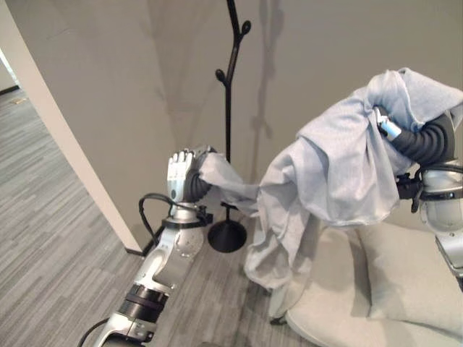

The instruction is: Hang the clothes on the sofa on the clothes rack.

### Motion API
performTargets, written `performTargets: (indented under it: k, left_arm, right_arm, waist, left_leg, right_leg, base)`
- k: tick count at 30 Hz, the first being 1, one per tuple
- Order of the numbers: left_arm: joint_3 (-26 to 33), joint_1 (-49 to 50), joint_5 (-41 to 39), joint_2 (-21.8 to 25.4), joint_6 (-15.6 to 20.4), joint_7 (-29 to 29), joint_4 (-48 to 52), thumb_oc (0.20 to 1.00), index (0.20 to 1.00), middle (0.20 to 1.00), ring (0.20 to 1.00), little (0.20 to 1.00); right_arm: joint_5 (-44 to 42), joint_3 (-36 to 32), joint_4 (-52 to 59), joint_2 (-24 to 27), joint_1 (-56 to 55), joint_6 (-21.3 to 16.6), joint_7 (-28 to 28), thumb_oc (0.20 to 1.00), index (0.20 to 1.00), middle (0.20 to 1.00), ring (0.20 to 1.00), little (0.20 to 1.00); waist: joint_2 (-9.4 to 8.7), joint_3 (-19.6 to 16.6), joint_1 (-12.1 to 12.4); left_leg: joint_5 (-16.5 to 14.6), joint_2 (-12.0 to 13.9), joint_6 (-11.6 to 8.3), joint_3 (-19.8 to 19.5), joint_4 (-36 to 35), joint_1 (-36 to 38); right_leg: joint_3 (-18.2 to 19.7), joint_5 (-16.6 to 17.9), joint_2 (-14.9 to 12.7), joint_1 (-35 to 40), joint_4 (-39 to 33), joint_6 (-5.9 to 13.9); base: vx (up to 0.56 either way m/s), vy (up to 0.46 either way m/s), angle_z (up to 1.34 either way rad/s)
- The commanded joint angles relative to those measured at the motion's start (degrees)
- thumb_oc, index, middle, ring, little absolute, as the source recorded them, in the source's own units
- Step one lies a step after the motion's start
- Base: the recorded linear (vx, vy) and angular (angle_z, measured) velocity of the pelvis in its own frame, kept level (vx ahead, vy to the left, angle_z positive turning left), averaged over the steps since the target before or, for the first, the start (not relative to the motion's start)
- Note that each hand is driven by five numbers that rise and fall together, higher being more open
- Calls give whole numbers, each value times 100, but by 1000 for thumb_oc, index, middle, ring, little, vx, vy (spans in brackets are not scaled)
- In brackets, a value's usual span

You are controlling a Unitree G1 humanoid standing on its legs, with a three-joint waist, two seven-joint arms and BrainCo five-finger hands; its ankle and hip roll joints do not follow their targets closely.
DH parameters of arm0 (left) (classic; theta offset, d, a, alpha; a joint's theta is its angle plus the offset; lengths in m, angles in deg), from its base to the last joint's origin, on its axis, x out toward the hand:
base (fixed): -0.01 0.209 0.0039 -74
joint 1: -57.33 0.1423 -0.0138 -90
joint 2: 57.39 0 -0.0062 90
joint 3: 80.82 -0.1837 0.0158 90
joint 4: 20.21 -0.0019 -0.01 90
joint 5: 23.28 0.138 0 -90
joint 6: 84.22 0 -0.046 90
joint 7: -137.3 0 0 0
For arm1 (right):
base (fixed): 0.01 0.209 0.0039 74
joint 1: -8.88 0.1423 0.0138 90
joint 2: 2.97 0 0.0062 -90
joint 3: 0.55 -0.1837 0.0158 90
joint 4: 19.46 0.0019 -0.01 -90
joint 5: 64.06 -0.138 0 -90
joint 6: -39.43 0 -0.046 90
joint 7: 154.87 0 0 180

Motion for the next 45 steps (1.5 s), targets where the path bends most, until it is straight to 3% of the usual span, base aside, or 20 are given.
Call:
performTargets:
  k: [1, 4, 5, 8, 13, 17, 19, 20, 21, 22, 23, 25, 29, 30, 32, 35, 36, 37, 41, 45]
  left_arm:
    - [-135, -746, -91, -81, 76, 163, 15, 200, 200, 200, 200, 200]
    - [-353, -973, -142, -148, 99, 86, -67, 200, 200, 200, 200, 200]
    - [-682, -1297, -168, -259, 139, -4, -265, 200, 200, 200, 200, 200]
    - [-1146, -1799, -343, -471, 160, -47, -677, 200, 200, 200, 200, 200]
    - [-1604, -2449, -839, -609, 294, -89, -1203, 200, 200, 200, 200, 200]
    - [-1398, -2308, -894, -126, 403, -83, -1094, 200, 200, 200, 200, 200]
    - [-1266, -2128, -845, -4, 406, -95, -1012, 200, 200, 200, 200, 200]
    - [-1106, -1897, -777, 127, 409, -107, -950, 200, 200, 200, 200, 200]
    - [-941, -1659, -586, 359, 412, 24, -884, 200, 200, 200, 200, 200]
    - [-898, -1631, -504, 463, 393, 82, -819, 200, 200, 200, 200, 200]
    - [-920, -1629, -504, 464, 389, 81, -812, 200, 200, 200, 200, 200]
    - [-459, -1399, -238, 965, 318, 395, -366, 200, 200, 200, 200, 200]
    - [16, -1194, -74, 1232, 105, 769, -156, 200, 200, 200, 200, 200]
    - [372, -1001, 193, 1259, -119, 847, -7, 200, 200, 200, 200, 200]
    - [646, -775, 428, 1201, -107, 845, 215, 200, 200, 200, 200, 200]
    - [856, -503, 583, 1215, -180, 797, 350, 200, 200, 200, 200, 200]
    - [864, -481, 589, 1209, -185, 782, 376, 200, 200, 200, 200, 200]
    - [991, -380, 584, 1186, -185, 788, 369, 200, 200, 200, 200, 200]
    - [997, -452, 802, 1066, -176, 834, 395, 200, 200, 200, 200, 200]
    - [1169, -376, 867, 1002, -142, 696, 677, 200, 200, 200, 200, 200]
  right_arm:
    - [-228, -138, 145, 170, 420, -115, 86, 200, 200, 200, 200, 200]
    - [-199, -116, 39, 271, 423, -91, 99, 200, 200, 200, 200, 200]
    - [-102, -3, -142, 327, 486, -25, 145, 200, 200, 200, 200, 200]
    - [-73, 278, -491, 354, 719, 73, 255, 200, 200, 200, 200, 200]
    - [-247, 823, -1037, 428, 1405, 215, 348, 200, 200, 200, 200, 200]
    - [-248, 776, -931, 408, 1560, 187, 298, 200, 200, 200, 200, 200]
    - [-175, 591, -804, 372, 1326, 189, 247, 200, 200, 200, 200, 200]
    - [0, 242, -575, 323, 926, 187, 221, 200, 200, 200, 200, 200]
    - [262, -159, -323, 243, 412, 143, 190, 200, 200, 200, 200, 200]
    - [311, -406, -305, 204, 176, 109, 266, 200, 200, 200, 200, 200]
    - [313, -444, -284, 194, 129, 110, 261, 200, 200, 200, 200, 200]
    - [369, -931, -309, 105, -294, 177, 401, 200, 200, 200, 200, 200]
    - [491, -1032, -416, -43, -292, 234, 571, 200, 200, 200, 200, 200]
    - [625, -1304, -255, -206, -677, 242, 550, 200, 200, 200, 200, 200]
    - [747, -1720, -158, -228, -1030, 155, 579, 200, 200, 200, 200, 200]
    - [744, -1970, -123, -214, -1268, 104, 618, 200, 200, 200, 200, 200]
    - [741, -1985, -104, -217, -1295, 99, 614, 200, 200, 200, 200, 200]
    - [745, -2114, -75, -211, -1397, 47, 671, 200, 200, 200, 200, 200]
    - [760, -2345, 160, -154, -1522, -99, 648, 200, 200, 200, 200, 200]
    - [774, -2253, 380, -108, -1471, -230, 392, 200, 200, 200, 200, 200]
  waist:
    - [-233, -222, 135]
    - [-249, -213, 141]
    - [-287, -152, 158]
    - [-364, -79, 183]
    - [-405, 32, 262]
    - [-240, -9, 352]
    - [-201, -94, 339]
    - [-189, -167, 330]
    - [-222, -221, 284]
    - [-310, -290, 282]
    - [-335, -329, 309]
    - [-345, -443, 222]
    - [-199, -480, 256]
    - [-216, -554, 172]
    - [-246, -662, 111]
    - [-180, -658, 40]
    - [-175, -651, 29]
    - [-188, -554, -28]
    - [-249, -384, -156]
    - [-182, -570, -80]
  left_leg:
    - [-319, -543, 384, -312, 182, -320]
    - [185, -570, 194, -501, -459, -383]
    - [581, -533, 44, -625, -947, -549]
    - [828, -425, -92, -823, -1544, -745]
    - [1019, -136, -313, -1405, -2091, -1048]
    - [1089, 119, -434, -1981, -1893, -1068]
    - [1050, 171, -439, -1991, -1695, -1033]
    - [990, 130, -419, -1931, -1407, -1087]
    - [879, -32, -399, -1714, -785, -1079]
    - [760, -85, -373, -1610, -655, -1091]
    - [718, -82, -368, -1582, -649, -1106]
    - [415, -21, -183, -1169, -601, -845]
    - [200, 42, 59, -775, -647, -470]
    - [113, -151, 200, -718, -776, -262]
    - [77, -376, 286, -679, -1015, -54]
    - [29, -508, 346, -629, -1291, 290]
    - [62, -498, 337, -644, -1315, 301]
    - [-5, -645, 347, -676, -1361, 503]
    - [-87, -931, 357, -761, -1190, 655]
    - [-106, -948, 368, -777, -1327, 852]
  right_leg:
    - [1, 878, 411, 726, -1692, 74]
    - [0, 725, 410, 801, -1608, 70]
    - [46, 542, 436, 930, -1501, 60]
    - [196, 336, 475, 1077, -1335, 64]
    - [695, 54, 341, 1377, -1240, 182]
    - [1287, -3, 44, 1630, -1400, 411]
    - [1326, 5, -95, 1711, -1475, 488]
    - [1376, 92, -310, 1740, -1494, 582]
    - [1392, 607, -646, 1652, -1435, 775]
    - [1410, 994, -781, 1572, -1400, 867]
    - [1411, 999, -795, 1564, -1432, 863]
    - [1423, 2241, -1094, 1159, -1095, 1114]
    - [836, 2567, -1288, 865, -710, 930]
    - [713, 2506, -1056, 803, -681, 934]
    - [626, 2170, -758, 726, -878, 913]
    - [361, 1517, -324, 343, -1220, 781]
    - [337, 1493, -314, 334, -1181, 758]
    - [261, 1274, -18, 117, -1338, 693]
    - [474, 1203, 170, 239, -1491, 546]
    - [517, 1239, 163, 492, -1764, 468]
  base:
    - [162, 101, -11]
    - [135, 68, -6]
    - [104, 37, -1]
    - [205, 78, -1]
    - [266, 182, -16]
    - [346, 423, -75]
    - [302, 385, -119]
    - [369, 585, -89]
    - [452, 737, -63]
    - [305, 493, 1]
    - [193, 272, -16]
    - [246, 510, -44]
    - [183, 398, -77]
    - [296, 508, -34]
    - [283, 350, 13]
    - [160, 191, 20]
    - [140, 150, 31]
    - [113, 115, 38]
    - [47, 76, 47]
    - [49, -24, 39]
